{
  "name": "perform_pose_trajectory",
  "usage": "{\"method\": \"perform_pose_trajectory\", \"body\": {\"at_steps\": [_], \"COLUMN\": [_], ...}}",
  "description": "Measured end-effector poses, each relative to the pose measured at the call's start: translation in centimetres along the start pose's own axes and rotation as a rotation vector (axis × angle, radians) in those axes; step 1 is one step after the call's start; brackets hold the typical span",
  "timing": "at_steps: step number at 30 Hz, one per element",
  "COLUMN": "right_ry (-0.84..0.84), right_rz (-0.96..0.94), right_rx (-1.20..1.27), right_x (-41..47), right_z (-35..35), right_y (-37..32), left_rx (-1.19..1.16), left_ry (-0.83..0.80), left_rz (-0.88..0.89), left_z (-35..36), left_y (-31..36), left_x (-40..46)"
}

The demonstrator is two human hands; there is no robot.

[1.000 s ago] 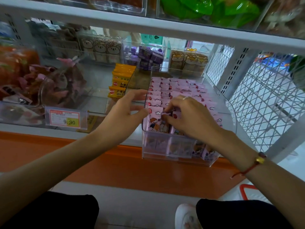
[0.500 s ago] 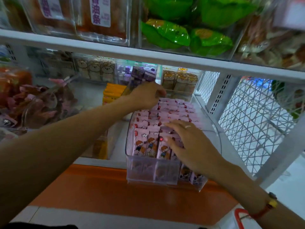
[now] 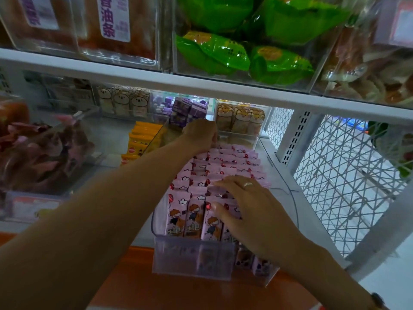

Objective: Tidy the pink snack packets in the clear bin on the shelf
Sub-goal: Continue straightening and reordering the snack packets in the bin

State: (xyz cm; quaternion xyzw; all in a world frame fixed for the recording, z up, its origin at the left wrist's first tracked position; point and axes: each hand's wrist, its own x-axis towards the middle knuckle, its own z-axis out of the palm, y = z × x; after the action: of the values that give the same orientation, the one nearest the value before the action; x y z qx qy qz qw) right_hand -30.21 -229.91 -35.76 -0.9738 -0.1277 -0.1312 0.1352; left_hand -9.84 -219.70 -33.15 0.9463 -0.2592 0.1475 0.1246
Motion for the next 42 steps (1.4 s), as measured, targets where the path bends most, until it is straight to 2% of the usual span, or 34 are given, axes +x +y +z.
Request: {"method": "perform_pose_trajectory", "body": {"at_steps": [6,8,10,15,18,21,23,27,29,31,33,38,42], "right_ry": [-0.016,-0.025,-0.027,-0.058,0.135,0.319,0.278,0.199,0.196,0.144,0.107,0.112,0.198], "right_rz": [0.012,0.024,0.032,0.046,0.052,0.046,0.020,-0.008,0.085,0.272,0.397,0.438,0.374], "right_rx": [0.006,0.027,0.034,0.002,0.086,0.253,0.370,0.546,0.762,1.073,1.257,1.357,1.294], "right_x": [0.1,0.1,0.2,0.2,0.2,0.2,0.0,0.0,0.3,0.7,0.9,0.9,0.5], "right_z": [-0.1,-0.2,-0.2,-0.4,-1.1,-1.7,-1.6,-1.4,-1.6,-1.7,-1.6,-1.3,-1.3], "right_y": [-0.1,-0.1,-0.2,-0.3,-1.3,-3.1,-4.5,-6.0,-5.8,-5.4,-5.0,-4.8,-4.8], "left_rx": [-0.144,-0.217,-0.469,-1.059,-1.265,-1.214,-1.228,-1.277,-1.251,-1.182,-1.085,-0.848,-0.699], "left_ry": [0.257,0.282,0.290,0.496,0.476,0.491,0.472,0.412,0.381,0.346,0.294,0.197,0.288], "left_rz": [-0.043,-0.069,-0.147,-0.392,-0.425,-0.290,-0.236,-0.254,-0.236,-0.191,-0.123,-0.026,0.020], "left_z": [-1.2,-1.5,-2.1,-5.3,-6.9,-7.5,-7.9,-8.1,-8.0,-7.7,-7.4,-6.7,-6.7], "left_y": [-0.3,-0.6,-0.4,0.6,1.6,2.3,2.7,2.5,2.1,1.9,2.1,3.0,3.1], "left_x": [0.2,-0.1,-1.0,-5.5,-10.3,-15.2,-17.3,-18.8,-19.1,-19.4,-19.8,-20.4,-20.4]}}
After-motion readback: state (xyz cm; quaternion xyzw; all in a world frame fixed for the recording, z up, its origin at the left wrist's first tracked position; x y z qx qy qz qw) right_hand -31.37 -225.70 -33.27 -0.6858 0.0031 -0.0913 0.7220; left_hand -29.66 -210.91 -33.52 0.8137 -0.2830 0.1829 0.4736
